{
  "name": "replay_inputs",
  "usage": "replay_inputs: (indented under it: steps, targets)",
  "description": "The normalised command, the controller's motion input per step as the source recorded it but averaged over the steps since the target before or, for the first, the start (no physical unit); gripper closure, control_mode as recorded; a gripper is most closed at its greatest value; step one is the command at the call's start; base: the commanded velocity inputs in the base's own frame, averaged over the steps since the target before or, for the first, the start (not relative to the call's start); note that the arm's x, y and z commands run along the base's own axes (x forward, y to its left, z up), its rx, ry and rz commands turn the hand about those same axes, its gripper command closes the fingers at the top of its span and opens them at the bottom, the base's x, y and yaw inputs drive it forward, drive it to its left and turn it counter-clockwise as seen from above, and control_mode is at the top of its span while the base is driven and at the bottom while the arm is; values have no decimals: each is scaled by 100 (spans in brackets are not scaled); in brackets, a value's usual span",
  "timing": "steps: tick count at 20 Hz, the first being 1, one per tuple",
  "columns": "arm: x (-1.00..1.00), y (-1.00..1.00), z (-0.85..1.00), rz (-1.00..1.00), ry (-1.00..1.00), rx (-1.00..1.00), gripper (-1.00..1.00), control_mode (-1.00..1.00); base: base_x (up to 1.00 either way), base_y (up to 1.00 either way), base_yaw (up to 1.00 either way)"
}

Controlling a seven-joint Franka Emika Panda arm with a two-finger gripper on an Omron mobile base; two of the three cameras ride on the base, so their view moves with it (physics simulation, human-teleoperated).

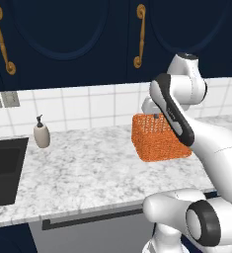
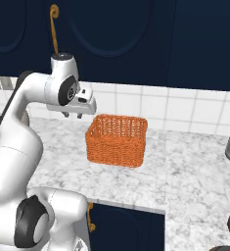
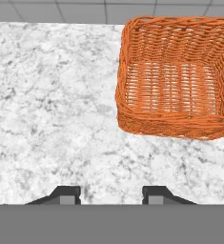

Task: Open the cabinet, pick up the bread from the cabinet and place it in the basket. Then move the basket to the dining counter.

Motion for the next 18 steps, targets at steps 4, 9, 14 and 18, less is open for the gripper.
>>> replay_inputs:
  steps: [4,9,14,18]
  targets:
    - [-52,0,0,1,-15,0,-100,-100,0,0,0]
    - [-60,21,48,-7,-52,3,-100,-100,0,0,0]
    - [12,67,92,-12,-31,3,-100,-100,0,0,0]
    - [3,22,100,-5,-19,4,-100,-100,0,0,0]
